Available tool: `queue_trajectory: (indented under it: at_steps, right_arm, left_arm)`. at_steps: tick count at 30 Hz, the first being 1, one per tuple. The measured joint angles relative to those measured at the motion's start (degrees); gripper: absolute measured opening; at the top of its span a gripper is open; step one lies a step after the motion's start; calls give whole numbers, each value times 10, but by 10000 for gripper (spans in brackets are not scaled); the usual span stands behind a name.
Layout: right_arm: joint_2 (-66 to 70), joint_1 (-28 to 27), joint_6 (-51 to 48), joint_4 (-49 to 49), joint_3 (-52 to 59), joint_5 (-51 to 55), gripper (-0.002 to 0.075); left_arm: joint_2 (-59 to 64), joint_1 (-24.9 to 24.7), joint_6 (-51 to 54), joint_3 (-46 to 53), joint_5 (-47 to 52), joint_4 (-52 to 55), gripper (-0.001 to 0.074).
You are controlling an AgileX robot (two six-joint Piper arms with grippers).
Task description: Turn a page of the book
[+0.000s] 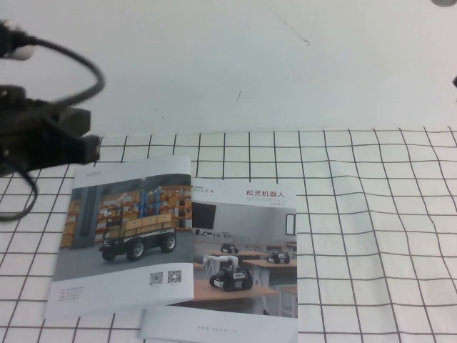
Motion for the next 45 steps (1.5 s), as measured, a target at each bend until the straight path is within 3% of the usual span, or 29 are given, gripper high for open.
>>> queue_trajectory:
  at_steps: [11,17,32,45]
  right_arm:
    - [-257,0,55,-76,319,-146,0]
    - [-332,0,107,-113,438,-205,0]
    - [-539,0,189,-116,696,-411,0]
    - [-582,0,195,-141,697,-303,0]
  left_arm:
    - [-397,0,69,257,-87,-1,-2]
    - [-549,0,73,348,-85,-1,-2]
    - [-582,0,62,400,-61,-22,-2]
    - [-582,0,59,401,-59,-26,-2]
